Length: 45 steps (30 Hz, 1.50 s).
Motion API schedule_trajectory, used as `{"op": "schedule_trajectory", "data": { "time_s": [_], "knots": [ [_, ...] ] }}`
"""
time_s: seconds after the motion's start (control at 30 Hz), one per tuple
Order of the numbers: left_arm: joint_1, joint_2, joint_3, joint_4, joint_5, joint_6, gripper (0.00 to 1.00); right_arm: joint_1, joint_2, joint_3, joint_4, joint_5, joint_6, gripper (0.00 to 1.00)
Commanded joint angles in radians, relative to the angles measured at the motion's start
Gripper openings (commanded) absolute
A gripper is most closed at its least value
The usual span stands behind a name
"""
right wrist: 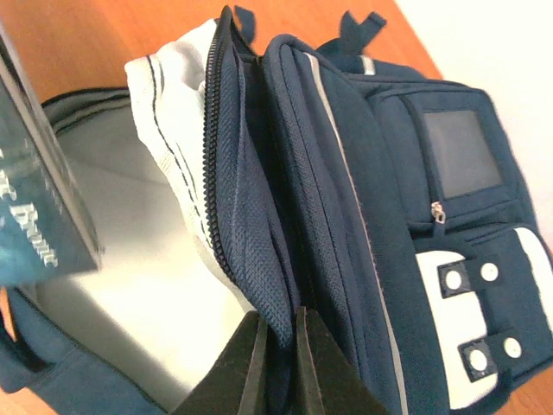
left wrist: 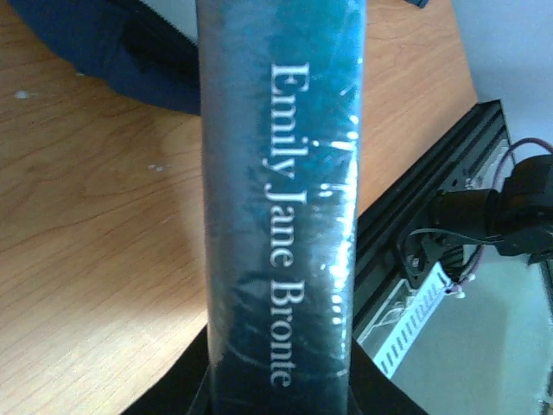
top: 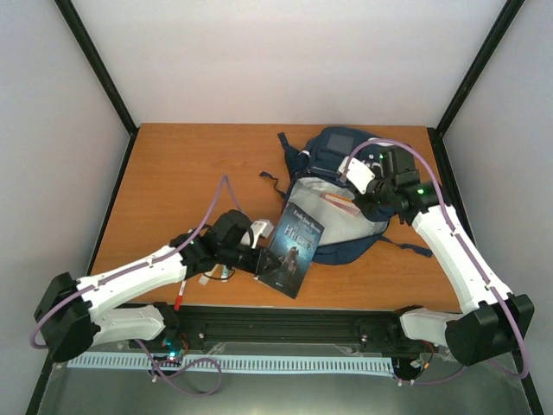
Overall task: Pack the student bag
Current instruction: Place the book in the student bag.
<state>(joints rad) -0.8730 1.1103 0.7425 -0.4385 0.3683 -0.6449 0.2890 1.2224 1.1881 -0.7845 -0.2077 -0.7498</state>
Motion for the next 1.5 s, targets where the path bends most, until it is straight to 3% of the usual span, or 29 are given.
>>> {"op": "schedule_trajectory", "data": {
  "time_s": [0.0,0.17,0.6,1.2,1.47],
  "knots": [
    [-0.012,0.060,0.022,0.388,0.133,-0.042,0.01,0.005,-0.015,0.064,0.092,0.042,0.063,0.03],
    [-0.012,0.224,0.037,0.647,0.231,-0.132,0.01,0.006,-0.042,0.069,0.105,0.027,0.072,0.03],
    [0.089,0.597,0.170,1.075,0.378,-0.392,0.01,0.005,-0.124,0.065,0.093,0.003,0.043,0.03],
    [0.150,0.985,0.510,1.175,0.519,-0.498,0.01,0.006,-0.201,-0.022,0.098,-0.040,0.038,0.03],
    [0.208,1.096,0.601,0.918,0.514,-0.342,0.02,0.006,-0.232,-0.065,0.102,-0.033,0.049,0.03]
  ]
}}
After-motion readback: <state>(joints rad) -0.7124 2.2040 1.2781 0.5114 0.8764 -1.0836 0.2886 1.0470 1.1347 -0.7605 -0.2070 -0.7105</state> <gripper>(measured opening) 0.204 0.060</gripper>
